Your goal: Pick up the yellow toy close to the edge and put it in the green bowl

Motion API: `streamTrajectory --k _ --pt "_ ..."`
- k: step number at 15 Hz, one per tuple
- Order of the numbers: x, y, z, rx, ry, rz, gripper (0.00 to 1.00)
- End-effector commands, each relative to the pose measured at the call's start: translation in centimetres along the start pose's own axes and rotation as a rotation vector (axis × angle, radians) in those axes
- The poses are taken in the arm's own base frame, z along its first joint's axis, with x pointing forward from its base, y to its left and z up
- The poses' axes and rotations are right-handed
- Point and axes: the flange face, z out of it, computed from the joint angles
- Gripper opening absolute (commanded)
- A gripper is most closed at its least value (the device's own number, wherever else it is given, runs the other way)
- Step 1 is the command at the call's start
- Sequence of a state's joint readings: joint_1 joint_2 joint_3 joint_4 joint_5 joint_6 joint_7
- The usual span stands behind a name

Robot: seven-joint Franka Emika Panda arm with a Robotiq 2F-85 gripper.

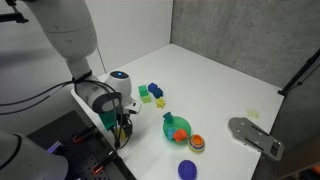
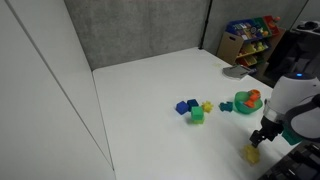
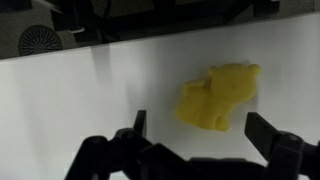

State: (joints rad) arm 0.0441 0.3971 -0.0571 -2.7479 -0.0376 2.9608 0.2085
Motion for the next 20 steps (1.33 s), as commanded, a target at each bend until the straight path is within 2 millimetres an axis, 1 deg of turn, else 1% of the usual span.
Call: streamTrajectory --k 1,5,9,10,11,12,13,15,16,17,18,19,20 --pt "0.7 -0.6 1.9 0.004 0.028 0.033 1.00" --pt "1.0 -1.1 3.4 0.021 0.058 0.066 1.00" --pt "0.9 -1.6 4.3 0.046 0.065 0.096 1.00" --pt "0.9 -1.8 4.4 0.053 0.066 0.105 0.75" --pt "0.8 -1.8 4.5 0.056 0.068 0.109 0.74" --pt "0.8 -1.8 4.5 0.060 0.068 0.117 0.66" --pt "0.8 -1.8 4.3 0.062 0.067 0.122 0.56" --pt "1.1 -1.4 3.9 0.062 0.066 0.143 0.42" --pt "1.3 -1.2 3.6 0.064 0.068 0.150 0.42" --pt "1.6 -1.1 3.0 0.064 0.076 0.157 0.39" --pt "2.1 -1.1 1.9 0.065 0.093 0.158 0.33" --pt "2.6 -1.0 0.9 0.066 0.109 0.162 0.24" --pt "3.2 -0.8 -0.1 0.069 0.122 0.172 0.19"
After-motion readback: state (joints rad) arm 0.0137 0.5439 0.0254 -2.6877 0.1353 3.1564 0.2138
